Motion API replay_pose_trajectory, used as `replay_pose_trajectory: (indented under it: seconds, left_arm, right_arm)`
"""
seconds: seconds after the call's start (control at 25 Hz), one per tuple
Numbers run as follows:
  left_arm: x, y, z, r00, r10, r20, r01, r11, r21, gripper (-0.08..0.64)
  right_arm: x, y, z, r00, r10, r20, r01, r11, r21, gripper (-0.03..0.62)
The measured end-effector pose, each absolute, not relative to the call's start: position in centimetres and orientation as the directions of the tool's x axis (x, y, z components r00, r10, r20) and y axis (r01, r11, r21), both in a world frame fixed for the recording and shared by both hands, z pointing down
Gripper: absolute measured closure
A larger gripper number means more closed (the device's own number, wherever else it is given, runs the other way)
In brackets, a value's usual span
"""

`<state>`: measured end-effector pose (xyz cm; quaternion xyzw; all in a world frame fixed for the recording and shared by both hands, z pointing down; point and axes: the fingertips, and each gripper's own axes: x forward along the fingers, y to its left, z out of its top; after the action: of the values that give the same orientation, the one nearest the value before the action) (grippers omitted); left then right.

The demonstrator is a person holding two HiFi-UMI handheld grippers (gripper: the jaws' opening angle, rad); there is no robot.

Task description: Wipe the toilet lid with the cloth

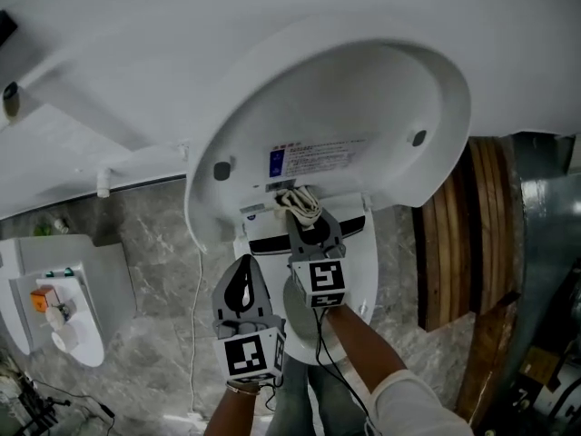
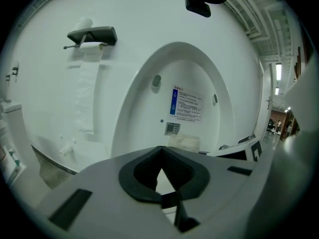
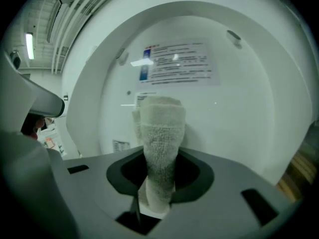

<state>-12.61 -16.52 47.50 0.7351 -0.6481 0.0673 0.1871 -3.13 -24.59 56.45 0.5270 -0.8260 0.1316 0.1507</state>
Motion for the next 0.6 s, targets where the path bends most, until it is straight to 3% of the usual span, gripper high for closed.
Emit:
replay_pose_trajectory:
  seconds: [0.32,0.6]
  left_arm:
    - [-6.1,-19.9,50.4,0.25,-0.908,0.337,-0.962,-0.195,0.19,0.552]
    - [-2.3,-19.8,51.2,0.286,-0.896,0.339,-0.952,-0.228,0.202,0.551]
  right_arm:
    - [11.6,-26.4,58.4,-0.09,-0.887,0.453,-0.995,0.1,-0.001,0.489]
    - [16.4,-26.8,59.5,0.054,-0.858,0.51,-0.998,-0.065,-0.003,0.49]
